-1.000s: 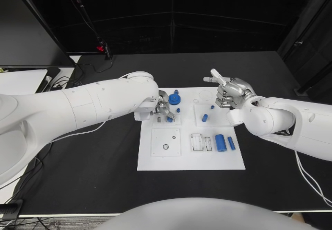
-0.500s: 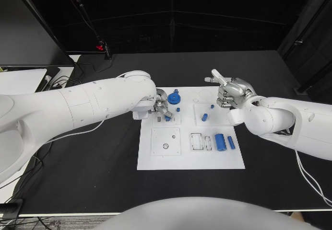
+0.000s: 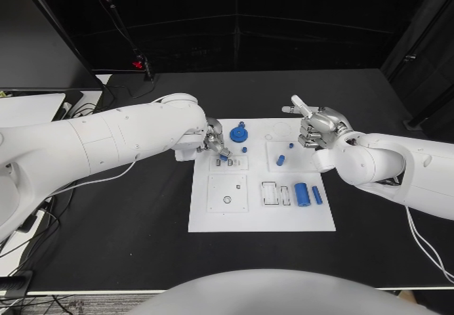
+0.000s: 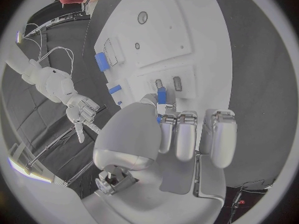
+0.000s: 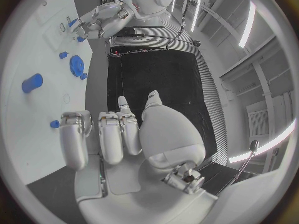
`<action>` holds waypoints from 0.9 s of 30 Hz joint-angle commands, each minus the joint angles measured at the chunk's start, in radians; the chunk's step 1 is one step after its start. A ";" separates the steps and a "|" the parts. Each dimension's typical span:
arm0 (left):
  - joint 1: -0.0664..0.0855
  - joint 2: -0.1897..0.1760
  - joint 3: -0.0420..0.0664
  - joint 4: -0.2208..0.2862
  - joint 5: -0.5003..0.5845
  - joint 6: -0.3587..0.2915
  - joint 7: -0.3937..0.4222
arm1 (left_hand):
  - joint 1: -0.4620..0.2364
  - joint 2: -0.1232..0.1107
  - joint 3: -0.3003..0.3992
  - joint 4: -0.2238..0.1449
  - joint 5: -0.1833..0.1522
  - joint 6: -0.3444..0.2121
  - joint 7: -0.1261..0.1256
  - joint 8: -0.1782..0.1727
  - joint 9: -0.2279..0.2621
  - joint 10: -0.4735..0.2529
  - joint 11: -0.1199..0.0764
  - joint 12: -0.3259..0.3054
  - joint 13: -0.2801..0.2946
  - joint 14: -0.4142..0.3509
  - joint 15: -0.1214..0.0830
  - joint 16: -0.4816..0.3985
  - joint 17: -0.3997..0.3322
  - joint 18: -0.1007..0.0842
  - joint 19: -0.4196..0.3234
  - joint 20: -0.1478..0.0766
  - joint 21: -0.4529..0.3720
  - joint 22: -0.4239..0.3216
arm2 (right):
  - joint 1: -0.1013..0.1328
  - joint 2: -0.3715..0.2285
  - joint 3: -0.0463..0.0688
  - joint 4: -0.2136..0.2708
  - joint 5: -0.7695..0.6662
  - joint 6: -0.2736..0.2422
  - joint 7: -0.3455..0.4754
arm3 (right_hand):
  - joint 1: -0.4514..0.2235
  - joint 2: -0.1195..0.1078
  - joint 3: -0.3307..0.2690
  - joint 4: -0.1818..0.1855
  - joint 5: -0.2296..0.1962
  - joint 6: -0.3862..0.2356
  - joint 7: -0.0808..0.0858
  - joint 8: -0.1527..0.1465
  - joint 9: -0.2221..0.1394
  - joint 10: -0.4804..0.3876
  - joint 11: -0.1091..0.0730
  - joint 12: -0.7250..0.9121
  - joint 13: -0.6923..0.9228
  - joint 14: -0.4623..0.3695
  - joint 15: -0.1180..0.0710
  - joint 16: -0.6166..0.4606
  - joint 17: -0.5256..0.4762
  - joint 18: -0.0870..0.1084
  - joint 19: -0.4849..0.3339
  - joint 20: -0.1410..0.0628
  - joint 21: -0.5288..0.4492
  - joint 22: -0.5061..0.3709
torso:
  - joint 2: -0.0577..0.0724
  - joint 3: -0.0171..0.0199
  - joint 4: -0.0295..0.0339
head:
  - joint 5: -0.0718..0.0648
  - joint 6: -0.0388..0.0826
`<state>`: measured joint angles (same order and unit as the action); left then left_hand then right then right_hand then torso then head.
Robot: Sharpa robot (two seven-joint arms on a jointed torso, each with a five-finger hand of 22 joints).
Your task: Assemble the parts on the task board
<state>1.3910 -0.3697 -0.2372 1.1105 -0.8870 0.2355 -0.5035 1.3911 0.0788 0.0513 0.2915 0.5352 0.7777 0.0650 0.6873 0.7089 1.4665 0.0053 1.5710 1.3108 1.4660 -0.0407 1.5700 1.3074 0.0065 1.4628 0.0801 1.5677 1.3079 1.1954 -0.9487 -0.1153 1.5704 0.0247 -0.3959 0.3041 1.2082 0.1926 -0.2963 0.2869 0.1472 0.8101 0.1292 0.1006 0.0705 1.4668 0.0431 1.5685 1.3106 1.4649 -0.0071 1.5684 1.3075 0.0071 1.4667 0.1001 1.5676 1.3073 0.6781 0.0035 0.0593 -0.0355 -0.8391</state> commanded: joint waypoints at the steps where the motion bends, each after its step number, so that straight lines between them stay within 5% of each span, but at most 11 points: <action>1: 0.003 -0.003 0.001 0.003 0.003 0.014 -0.026 | 0.040 0.029 0.004 0.001 -0.007 0.011 -0.007 -0.002 0.007 0.104 -0.004 0.000 0.260 0.105 -0.006 0.001 0.263 -0.007 0.108 -0.007 0.003 0.263 | 0.001 0.000 0.000 0.000 0.000 -0.004 0.003 | 0.008 0.001 0.004 -0.001 -0.001 0.001 0.009 0.003 0.000 0.104 0.008 0.002 0.260 0.106 0.007 0.002 0.263 -0.007 0.104 0.010 0.003 0.263 | 0.001 0.0003 -0.0003 | 0.001 0.000; 27: 0.001 0.004 0.001 0.047 -0.025 -0.033 -0.091 | 0.027 0.033 0.010 0.001 -0.011 0.013 -0.006 -0.006 0.011 0.104 -0.003 0.000 0.260 0.105 -0.006 0.001 0.263 -0.007 0.108 -0.007 0.003 0.263 | 0.001 0.005 -0.001 -0.004 0.000 -0.001 0.003 | 0.008 0.002 0.004 -0.001 -0.002 0.002 0.010 0.003 0.000 0.104 0.009 0.002 0.260 0.106 0.007 0.002 0.263 -0.007 0.104 0.010 0.003 0.263 | 0.001 -0.0007 -0.0010 | 0.005 -0.003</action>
<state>1.3910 -0.3687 -0.2373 1.1551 -0.8974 0.2238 -0.5790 1.3913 0.0798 0.0559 0.2925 0.5299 0.7820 0.0693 0.6795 0.7103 1.4630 0.0088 1.5731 1.3110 1.4658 -0.0377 1.5700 1.3074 0.0065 1.4628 0.0802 1.5677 1.3077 1.1948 -0.9451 -0.1163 1.5653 0.0247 -0.3978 0.3022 1.2081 0.1926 -0.2963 0.2869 0.1473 0.8134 0.1325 0.1006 0.0705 1.4668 0.0430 1.5685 1.3099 1.4649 -0.0072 1.5684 1.3073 0.0071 1.4628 0.1039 1.5676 1.3080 0.6788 0.0032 0.0584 -0.0317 -0.8423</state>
